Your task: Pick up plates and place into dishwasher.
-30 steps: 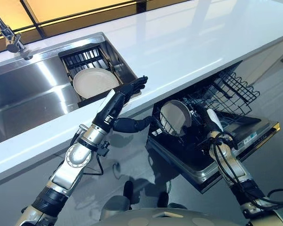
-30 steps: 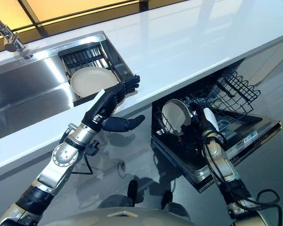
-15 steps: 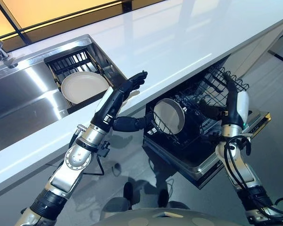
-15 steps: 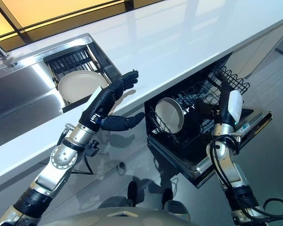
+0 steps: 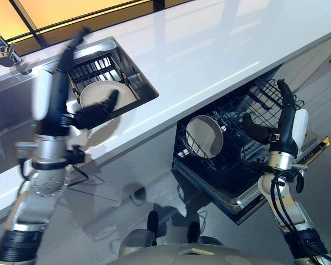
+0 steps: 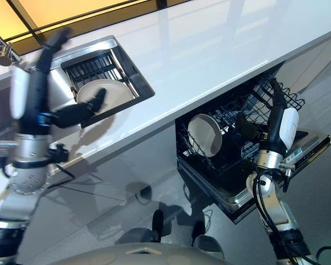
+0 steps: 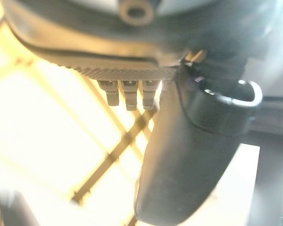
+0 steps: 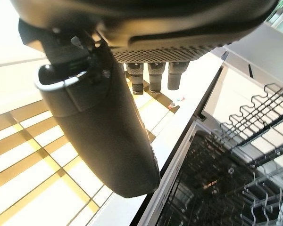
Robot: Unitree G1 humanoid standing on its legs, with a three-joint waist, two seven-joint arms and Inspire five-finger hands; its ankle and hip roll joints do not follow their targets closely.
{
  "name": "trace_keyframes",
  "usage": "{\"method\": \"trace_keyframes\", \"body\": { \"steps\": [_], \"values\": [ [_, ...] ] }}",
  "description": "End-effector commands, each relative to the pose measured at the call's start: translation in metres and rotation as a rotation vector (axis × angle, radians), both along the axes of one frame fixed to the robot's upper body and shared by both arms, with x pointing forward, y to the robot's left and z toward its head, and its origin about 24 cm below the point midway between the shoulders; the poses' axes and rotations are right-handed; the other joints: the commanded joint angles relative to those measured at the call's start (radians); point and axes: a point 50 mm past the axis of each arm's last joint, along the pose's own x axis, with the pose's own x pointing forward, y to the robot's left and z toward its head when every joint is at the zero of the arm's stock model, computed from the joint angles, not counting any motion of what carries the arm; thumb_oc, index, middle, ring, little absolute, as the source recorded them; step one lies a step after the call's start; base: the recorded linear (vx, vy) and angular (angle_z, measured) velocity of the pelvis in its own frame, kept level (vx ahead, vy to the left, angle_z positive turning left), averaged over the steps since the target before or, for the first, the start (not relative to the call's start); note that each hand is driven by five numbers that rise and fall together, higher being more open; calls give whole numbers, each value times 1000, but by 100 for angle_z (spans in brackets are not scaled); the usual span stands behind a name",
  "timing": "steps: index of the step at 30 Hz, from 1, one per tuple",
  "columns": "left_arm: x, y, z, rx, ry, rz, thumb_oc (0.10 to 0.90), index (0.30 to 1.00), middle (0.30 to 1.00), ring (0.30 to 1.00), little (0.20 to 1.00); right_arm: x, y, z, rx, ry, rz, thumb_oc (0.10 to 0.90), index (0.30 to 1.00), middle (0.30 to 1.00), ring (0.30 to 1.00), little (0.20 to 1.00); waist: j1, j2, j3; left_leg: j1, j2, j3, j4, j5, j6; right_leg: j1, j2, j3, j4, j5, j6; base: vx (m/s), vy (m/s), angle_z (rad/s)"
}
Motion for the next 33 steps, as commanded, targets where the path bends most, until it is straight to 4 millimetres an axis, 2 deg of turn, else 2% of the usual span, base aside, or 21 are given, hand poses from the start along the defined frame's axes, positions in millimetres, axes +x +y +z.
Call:
{"method": "trace_keyframes", "body": {
  "steps": [1,6,11,14,15,19,23,28,33],
  "values": [
    [-3,12,46,83,-209,128,800,900,900,900,900,8,4,47,-86,-195,106,800,900,900,900,900,-12,1,-117,41,2,12,2,-89,-50,15,-53,-36,4,22,97,14,8,7],
    [6,42,77,78,-170,250,800,900,900,900,900,13,6,47,-104,-159,147,800,900,900,900,900,-31,19,-124,39,2,25,2,-85,-54,10,-48,-23,4,20,94,25,30,0],
    [23,70,88,53,6,313,800,900,900,900,900,16,10,55,-133,-165,219,800,900,900,900,900,-56,38,-119,41,1,43,2,-83,-54,8,-43,-2,4,21,94,45,87,-6],
    [31,81,92,129,91,367,800,900,900,900,900,17,12,62,-175,-123,282,800,900,900,900,900,-71,44,-117,42,-1,55,2,-83,-55,5,-42,7,5,21,96,85,102,-9],
    [31,82,92,133,101,373,800,900,900,900,900,16,12,62,-181,-118,286,800,900,900,900,900,-71,45,-118,46,0,55,2,-93,-56,8,-41,9,5,12,97,85,133,-11],
    [36,111,83,145,303,473,800,900,900,900,900,8,0,73,-325,1,331,800,900,900,900,900,-105,43,-107,36,-3,75,2,-83,-51,-8,-40,24,9,22,101,86,130,-9],
    [36,126,75,141,418,511,800,900,900,900,900,2,-9,85,-408,69,360,800,900,900,900,900,-128,35,-91,34,-4,84,2,-94,-47,-17,-37,37,13,15,104,67,99,-9],
    [41,137,62,105,572,553,800,900,900,900,900,-4,-15,107,-477,18,344,800,900,900,900,900,-149,20,-56,13,-7,97,2,-96,-39,-55,-37,58,18,23,110,-26,91,-13],
    [41,152,45,39,678,581,800,900,900,900,900,-5,-22,115,-478,-37,282,800,900,900,900,900,-154,15,-36,3,-10,107,2,-96,-32,-77,-38,67,27,28,117,-20,55,-16]
  ]
}}
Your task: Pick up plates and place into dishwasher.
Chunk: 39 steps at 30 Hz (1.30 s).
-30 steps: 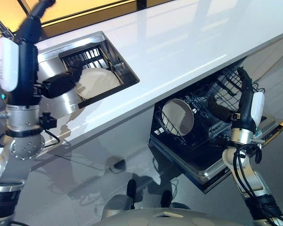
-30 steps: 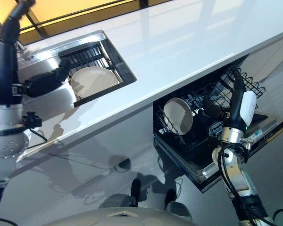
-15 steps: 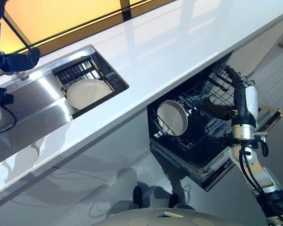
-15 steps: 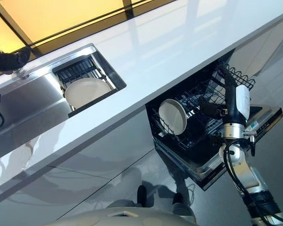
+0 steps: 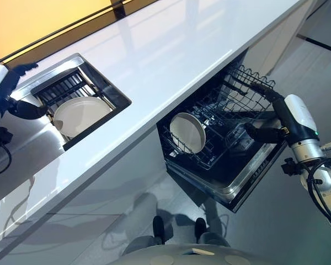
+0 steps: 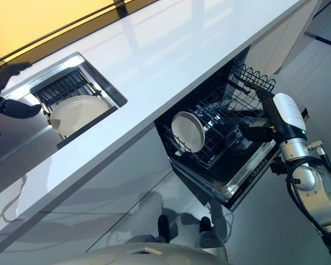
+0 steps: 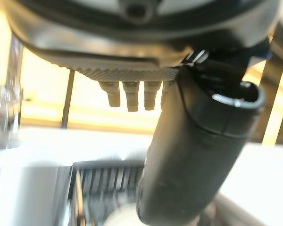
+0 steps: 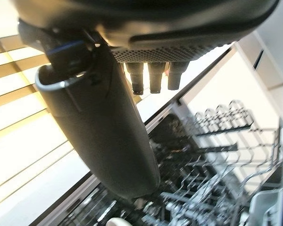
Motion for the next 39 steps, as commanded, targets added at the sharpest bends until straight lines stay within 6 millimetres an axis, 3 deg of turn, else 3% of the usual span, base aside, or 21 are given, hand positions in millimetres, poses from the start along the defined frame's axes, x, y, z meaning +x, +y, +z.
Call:
{"method": "trace_keyframes", "body": {
  "steps": [1,8,16,21,31,39],
  "values": [
    [-2,22,58,30,-174,99,800,900,900,900,900,-2,14,66,-33,-324,90,800,900,900,900,900,-4,-32,-7,25,-15,20,2,-88,-30,-10,-41,-22,27,19,116,-12,29,-6],
    [-4,37,50,-35,-110,149,800,900,900,900,900,-3,8,62,-58,-326,49,800,900,900,900,900,-14,-40,14,30,-16,40,2,-94,-20,-24,-48,-15,41,22,128,-2,28,-6],
    [-7,50,60,16,-114,192,800,900,900,900,900,-3,1,63,-101,-323,25,800,900,900,900,900,-24,-50,39,25,-13,58,2,-98,-17,-41,-50,-5,51,27,137,-20,22,-2],
    [-9,56,74,34,-176,227,800,900,900,900,900,-3,-2,66,-110,-335,15,800,900,900,900,900,-29,-60,67,8,-10,67,2,-95,-17,-59,-48,0,54,30,142,-63,24,-5],
    [-7,49,107,64,-346,227,800,900,900,900,900,-4,-5,63,-113,-332,2,800,900,900,900,900,-32,-70,83,1,-10,78,2,-96,-13,-72,-50,3,60,33,145,-8,3,0],
    [-5,53,96,5,-305,265,800,900,900,900,900,-4,-5,60,-110,-334,-4,800,900,900,900,900,-32,-75,107,-4,-6,81,2,-93,-8,-95,-53,11,84,31,151,0,0,0]
  ]
}}
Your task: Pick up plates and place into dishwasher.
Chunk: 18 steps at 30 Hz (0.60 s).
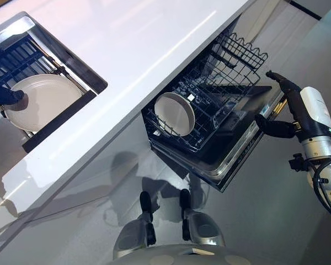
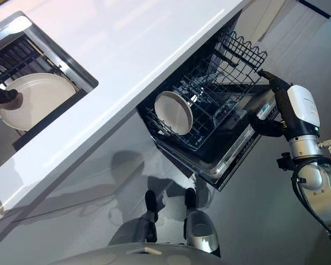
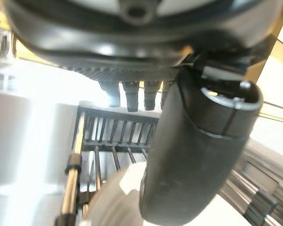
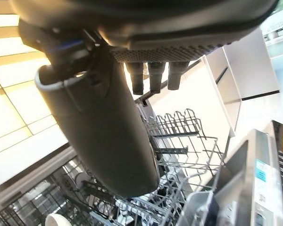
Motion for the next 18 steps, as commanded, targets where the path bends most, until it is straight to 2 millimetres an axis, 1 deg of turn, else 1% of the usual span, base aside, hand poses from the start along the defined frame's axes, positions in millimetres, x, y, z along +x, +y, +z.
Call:
{"method": "trace_keyframes", "body": {
  "steps": [1,6,11,13,15,18],
  "values": [
    [-17,16,55,64,-169,103,800,900,900,900,900,-1,2,52,-81,-252,41,800,900,900,900,900,8,15,-59,21,-10,30,2,-91,-7,-56,-54,-11,86,12,151,0,0,0],
    [-13,16,43,8,-133,98,800,900,900,900,900,0,3,52,-85,-254,41,800,900,900,900,900,6,9,-43,15,-8,30,2,-86,-5,-67,-51,-8,95,13,152,0,0,0],
    [-8,15,36,-28,-106,95,800,900,900,900,900,1,4,53,-83,-267,42,800,900,900,900,900,6,1,-30,11,-5,30,2,-84,-4,-74,-49,-7,99,14,152,0,0,0],
    [-9,17,33,-42,-78,106,800,900,900,900,900,0,4,52,-82,-270,40,800,900,900,900,900,7,-1,-28,10,-4,30,2,-84,-3,-74,-48,-7,100,14,152,0,0,0],
    [-11,23,25,-59,-13,132,800,900,900,900,900,-1,5,52,-83,-275,45,800,900,900,900,900,6,-3,-25,9,-3,30,2,-82,-3,-75,-46,-6,101,14,153,0,0,0],
    [-11,28,17,-158,34,132,800,900,900,900,900,1,7,56,-88,-281,51,800,900,900,900,900,6,-1,-22,7,-3,28,2,-79,-4,-75,-45,-8,101,15,151,0,0,0]
  ]
}}
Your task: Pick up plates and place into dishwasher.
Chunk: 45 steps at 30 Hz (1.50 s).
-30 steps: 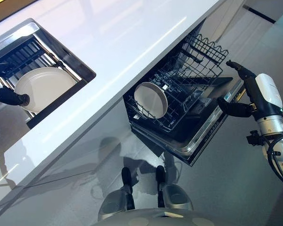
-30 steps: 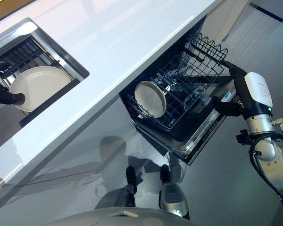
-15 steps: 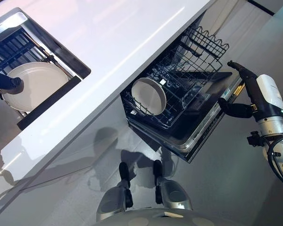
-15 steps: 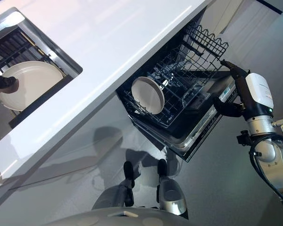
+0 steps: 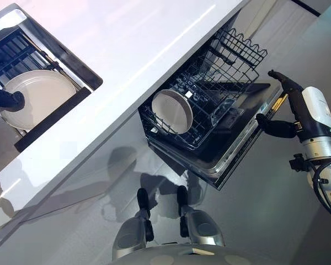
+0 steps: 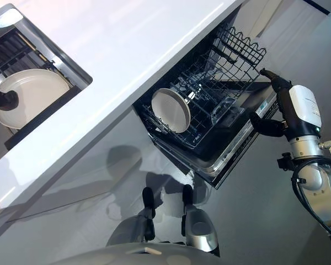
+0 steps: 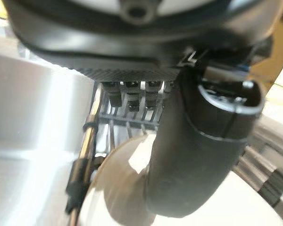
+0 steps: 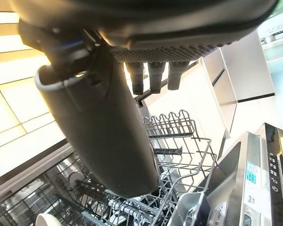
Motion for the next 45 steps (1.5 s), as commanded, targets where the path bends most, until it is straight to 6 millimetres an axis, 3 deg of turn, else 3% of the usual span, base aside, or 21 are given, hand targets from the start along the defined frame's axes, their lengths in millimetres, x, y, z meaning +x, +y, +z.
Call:
{"method": "trace_keyframes", "body": {
  "steps": [1,7,8,9,11,12,13,26,32,36,39,41,45],
  "values": [
    [-10,21,21,-86,-37,99,800,900,900,900,900,2,7,55,-90,-261,61,800,900,900,900,900,5,8,-37,10,-17,23,3,-76,-3,-70,-59,-10,100,14,152,0,0,0],
    [-6,18,8,-278,13,44,800,900,900,900,900,3,7,55,-93,-248,54,800,900,900,900,900,9,17,-44,15,-19,17,2,-76,-3,-59,-61,-17,94,14,149,0,0,0],
    [-4,16,9,-304,2,20,709,822,822,822,809,4,8,56,-92,-247,54,800,900,900,900,900,9,20,-47,18,-21,16,2,-76,-3,-56,-61,-18,93,14,148,39,-38,-1],
    [-2,14,10,-335,-15,1,501,644,644,644,601,3,8,55,-91,-246,53,800,900,900,900,900,10,22,-53,21,-22,15,2,-78,-3,-51,-61,-20,89,15,148,42,-39,-1],
    [-1,13,10,-376,-29,-20,353,516,516,516,453,3,7,55,-91,-241,51,800,900,900,900,900,10,26,-64,28,-23,18,2,-80,-4,-43,-62,-23,85,15,148,45,-33,0],
    [-1,13,10,-382,-28,-26,177,366,366,366,277,2,7,54,-90,-239,51,800,900,900,900,900,9,29,-69,30,-23,18,2,-80,-5,-40,-62,-24,84,15,147,52,-30,1],
    [-1,13,10,-400,-27,-37,100,300,300,300,200,2,6,53,-90,-236,52,800,900,900,900,900,8,32,-77,34,-24,17,2,-81,-6,-34,-63,-25,80,14,146,50,-28,1],
    [0,4,-4,-451,-31,-98,100,300,300,300,200,1,8,46,-74,-213,56,800,900,900,900,900,20,53,-145,66,-32,-6,2,-92,-12,12,-59,-35,60,4,136,30,-32,3],
    [-1,3,0,-413,-52,-105,100,300,300,300,200,2,8,46,-60,-224,64,800,900,900,900,900,25,56,-175,75,-32,-16,2,-94,-16,31,-56,-41,48,1,133,2,-26,1],
    [-1,1,21,-307,-161,-98,100,300,300,300,200,3,10,50,-11,-248,86,800,900,900,900,900,31,59,-190,83,-32,-22,2,-96,-18,45,-55,-45,43,-3,130,-28,-35,4],
    [-4,-4,57,-158,-349,-91,100,300,300,300,200,3,13,56,122,-266,151,800,900,900,900,900,34,60,-203,88,-32,-27,2,-96,-21,56,-54,-49,39,-5,127,0,0,0],
    [-8,-15,86,-93,-511,-121,100,300,300,300,200,1,16,59,207,-291,196,800,900,900,900,900,39,59,-211,90,-32,-31,2,-96,-24,63,-53,-51,36,-9,123,0,0,0],
    [-11,-43,116,12,-721,-195,100,300,300,300,200,1,28,59,331,-330,285,800,900,900,900,900,52,56,-225,90,-32,-37,2,-98,-30,72,-54,-58,27,-12,119,-22,-25,4]
  ]
}}
